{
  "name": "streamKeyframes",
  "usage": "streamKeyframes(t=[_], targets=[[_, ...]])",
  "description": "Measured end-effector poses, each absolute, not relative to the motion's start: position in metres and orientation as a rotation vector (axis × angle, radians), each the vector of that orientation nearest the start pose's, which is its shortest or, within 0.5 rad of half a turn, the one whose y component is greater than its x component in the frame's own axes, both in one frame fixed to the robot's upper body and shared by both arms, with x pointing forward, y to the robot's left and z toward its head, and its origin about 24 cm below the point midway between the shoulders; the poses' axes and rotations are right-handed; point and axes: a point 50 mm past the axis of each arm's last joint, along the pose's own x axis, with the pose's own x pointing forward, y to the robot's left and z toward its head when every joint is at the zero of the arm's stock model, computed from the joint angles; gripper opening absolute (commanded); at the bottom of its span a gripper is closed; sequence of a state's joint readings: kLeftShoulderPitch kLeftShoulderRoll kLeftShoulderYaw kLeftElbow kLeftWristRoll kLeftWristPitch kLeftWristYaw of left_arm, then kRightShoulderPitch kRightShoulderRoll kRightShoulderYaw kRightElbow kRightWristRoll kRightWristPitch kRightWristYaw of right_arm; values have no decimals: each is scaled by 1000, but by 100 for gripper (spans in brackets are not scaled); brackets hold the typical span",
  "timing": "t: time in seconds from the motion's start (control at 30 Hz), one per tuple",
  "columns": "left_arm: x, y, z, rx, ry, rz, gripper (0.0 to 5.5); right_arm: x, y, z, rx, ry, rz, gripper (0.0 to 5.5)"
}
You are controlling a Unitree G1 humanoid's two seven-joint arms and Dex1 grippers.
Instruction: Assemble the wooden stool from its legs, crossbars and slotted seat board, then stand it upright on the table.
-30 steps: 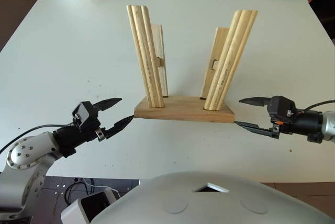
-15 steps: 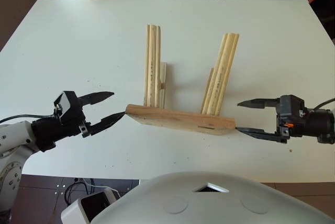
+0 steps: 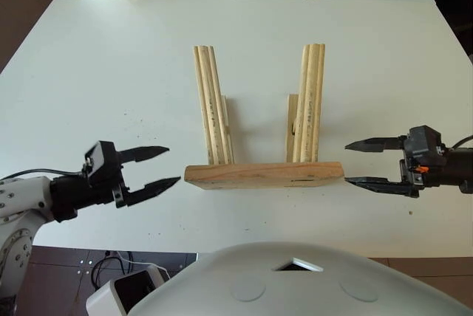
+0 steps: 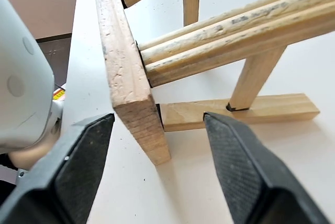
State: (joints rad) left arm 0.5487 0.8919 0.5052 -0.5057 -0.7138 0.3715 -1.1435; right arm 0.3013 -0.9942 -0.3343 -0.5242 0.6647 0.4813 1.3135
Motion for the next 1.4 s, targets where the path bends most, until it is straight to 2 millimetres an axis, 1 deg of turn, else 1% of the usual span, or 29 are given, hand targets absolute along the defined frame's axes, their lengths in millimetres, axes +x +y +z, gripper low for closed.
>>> streamKeyframes(t=[0.1, 0.2, 0.27, 0.33, 0.4, 0.47, 0.5, 0.57, 0.63, 0.73, 0.8, 0.93, 1.07, 1.17, 1.2, 1.23, 1.27, 1.3, 1.4], targets=[[143, 278, 139, 177, 355, -990, 340, 167, -250, 150, -227, 435, 1299, 317], [147, 290, 133, 263, 379, -947, 340, 174, -260, 147, -255, 447, 1278, 317], [148, 294, 121, 343, 399, -943, 340, 174, -260, 134, -268, 489, 1293, 317], [147, 299, 97, 415, 452, -930, 340, 172, -256, 110, -241, 540, 1307, 317], [144, 301, 80, 439, 470, -934, 340, 170, -252, 91, -249, 576, 1325, 317], [141, 297, 71, 433, 459, -966, 340, 170, -247, 78, -292, 591, 1353, 317], [137, 287, 63, 407, 445, -1037, 340, 171, -244, 68, -331, 590, 1366, 317], [131, 271, 50, 360, 429, -1133, 340, 173, -240, 57, -350, 585, 1373, 317], [128, 259, 41, 323, 409, -1187, 340, 171, -237, 49, -363, 578, 1390, 317], [128, 245, 32, 302, 362, -1216, 340, 172, -233, 40, -382, 564, 1402, 317], [130, 244, 25, 316, 356, -1213, 340, 174, -230, 39, -390, 549, 1413, 317], [138, 244, 23, 342, 315, -1208, 340, 180, -225, 36, -403, 518, 1432, 317], [147, 234, 20, 343, 271, -1235, 340, 182, -217, 33, -411, 482, 1456, 317], [151, 225, 18, 343, 248, -1259, 340, 182, -216, 32, -420, 475, 1465, 317], [152, 223, 18, 344, 243, -1263, 322, 181, -216, 32, -429, 470, 1470, 317], [152, 222, 18, 347, 238, -1268, 316, 182, -215, 31, -436, 467, 1474, 317], [152, 222, 17, 349, 232, -1272, 306, 182, -215, 31, -442, 463, 1479, 301], [152, 221, 16, 348, 232, -1274, 282, 183, -214, 31, -448, 458, 1483, 286], [151, 221, 15, 346, 225, -1280, 236, 186, -213, 31, -463, 442, 1498, 242]])
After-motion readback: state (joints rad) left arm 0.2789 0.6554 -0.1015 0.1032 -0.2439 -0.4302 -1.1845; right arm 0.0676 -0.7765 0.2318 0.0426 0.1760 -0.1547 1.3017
